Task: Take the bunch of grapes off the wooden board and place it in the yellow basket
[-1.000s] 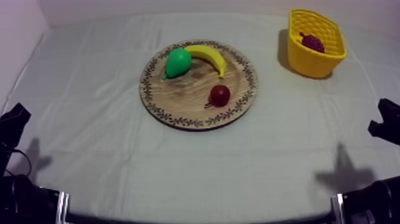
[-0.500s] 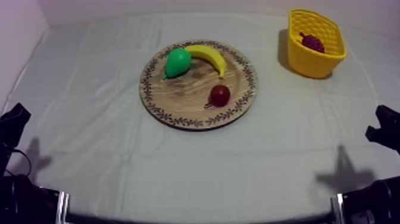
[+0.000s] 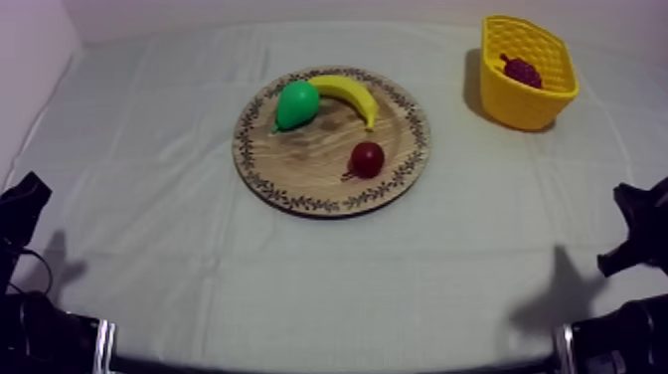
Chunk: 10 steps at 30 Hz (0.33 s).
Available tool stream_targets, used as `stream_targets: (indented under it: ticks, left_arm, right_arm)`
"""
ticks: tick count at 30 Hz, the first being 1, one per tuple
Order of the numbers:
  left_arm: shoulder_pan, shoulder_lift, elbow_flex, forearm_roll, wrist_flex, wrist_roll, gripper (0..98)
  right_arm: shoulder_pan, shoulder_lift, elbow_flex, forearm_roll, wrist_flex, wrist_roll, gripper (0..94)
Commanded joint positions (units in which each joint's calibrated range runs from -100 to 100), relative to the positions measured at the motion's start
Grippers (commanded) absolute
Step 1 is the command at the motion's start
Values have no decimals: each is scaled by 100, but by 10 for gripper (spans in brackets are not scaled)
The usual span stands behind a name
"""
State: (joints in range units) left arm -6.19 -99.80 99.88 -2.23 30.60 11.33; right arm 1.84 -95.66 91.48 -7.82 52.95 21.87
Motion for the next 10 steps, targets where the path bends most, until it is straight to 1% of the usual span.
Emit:
stream_targets:
  ticks: [1,2,4,7,10]
  left_arm:
    - [1,-3,1,1,4,9,1]
    - [1,-3,1,1,4,13,1]
    - [1,-3,1,1,4,13,1]
    - [1,-3,1,1,4,16,1]
    - [1,-3,1,1,4,16,1]
  right_arm:
    - [-41,-1,41,210,-34,731,4]
    - [-61,-1,91,274,-1,805,4]
    - [-81,-1,262,412,-274,770,5]
    - [-108,-1,460,600,-730,371,5]
    - [-122,-1,551,665,-890,-128,5]
